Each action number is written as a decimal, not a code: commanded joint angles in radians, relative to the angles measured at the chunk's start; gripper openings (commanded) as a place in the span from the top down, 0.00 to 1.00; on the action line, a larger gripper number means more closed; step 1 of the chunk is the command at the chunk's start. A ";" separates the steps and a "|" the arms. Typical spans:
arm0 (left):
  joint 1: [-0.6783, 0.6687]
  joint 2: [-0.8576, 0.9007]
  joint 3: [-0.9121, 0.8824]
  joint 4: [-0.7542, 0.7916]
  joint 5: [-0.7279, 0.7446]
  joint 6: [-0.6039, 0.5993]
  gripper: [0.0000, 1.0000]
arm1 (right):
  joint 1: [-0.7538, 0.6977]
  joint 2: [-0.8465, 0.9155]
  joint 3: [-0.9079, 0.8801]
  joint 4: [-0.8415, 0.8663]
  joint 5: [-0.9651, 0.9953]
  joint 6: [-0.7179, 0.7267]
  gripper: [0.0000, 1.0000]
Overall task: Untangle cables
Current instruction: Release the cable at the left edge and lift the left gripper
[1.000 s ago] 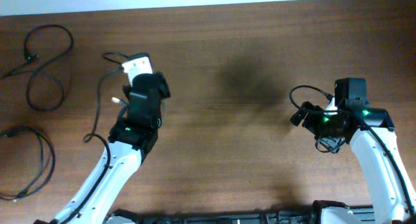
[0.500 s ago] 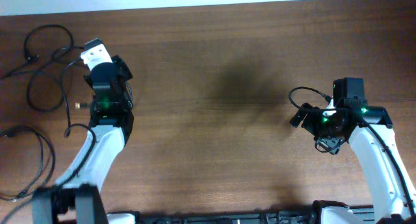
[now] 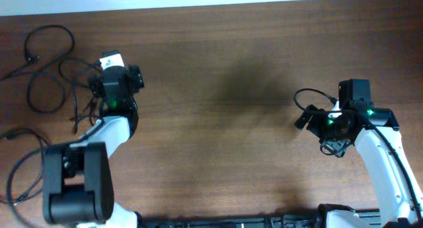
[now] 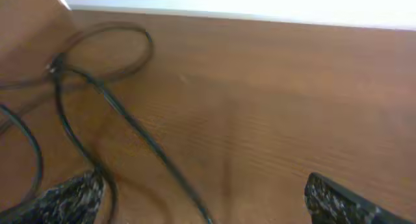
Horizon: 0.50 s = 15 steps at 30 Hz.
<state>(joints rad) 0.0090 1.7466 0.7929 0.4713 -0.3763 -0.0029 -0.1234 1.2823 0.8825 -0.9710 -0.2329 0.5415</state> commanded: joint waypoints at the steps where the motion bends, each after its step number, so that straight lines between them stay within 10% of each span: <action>1: 0.004 -0.165 0.005 -0.109 0.203 0.008 0.01 | 0.005 0.003 0.002 -0.002 0.005 -0.005 0.01; 6: -0.013 -0.364 0.005 -0.126 0.486 0.008 0.01 | 0.005 0.003 0.002 -0.002 0.005 -0.005 0.01; 15: -0.065 -0.711 0.005 -0.292 0.415 0.008 0.01 | 0.005 0.003 0.002 -0.002 0.006 -0.005 0.01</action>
<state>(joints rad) -0.0597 1.1046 0.7929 0.2321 0.0872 -0.0025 -0.1234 1.2823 0.8825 -0.9730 -0.2329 0.5415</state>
